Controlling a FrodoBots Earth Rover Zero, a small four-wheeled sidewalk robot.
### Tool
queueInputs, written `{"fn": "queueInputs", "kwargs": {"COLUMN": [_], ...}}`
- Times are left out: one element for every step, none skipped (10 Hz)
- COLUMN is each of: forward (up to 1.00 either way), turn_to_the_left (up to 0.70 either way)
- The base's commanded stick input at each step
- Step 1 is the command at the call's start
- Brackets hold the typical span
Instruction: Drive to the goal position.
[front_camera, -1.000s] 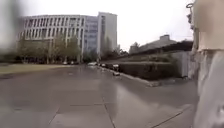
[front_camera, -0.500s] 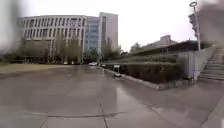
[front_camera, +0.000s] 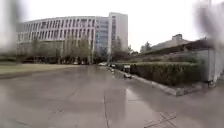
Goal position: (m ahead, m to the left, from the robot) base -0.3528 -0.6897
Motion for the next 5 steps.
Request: {"fn": "queueInputs", "kwargs": {"forward": [0.70,0.70,0.70,0.70,0.70], "turn_to_the_left": [0.20,0.00,0.00,0.00,0.00]}}
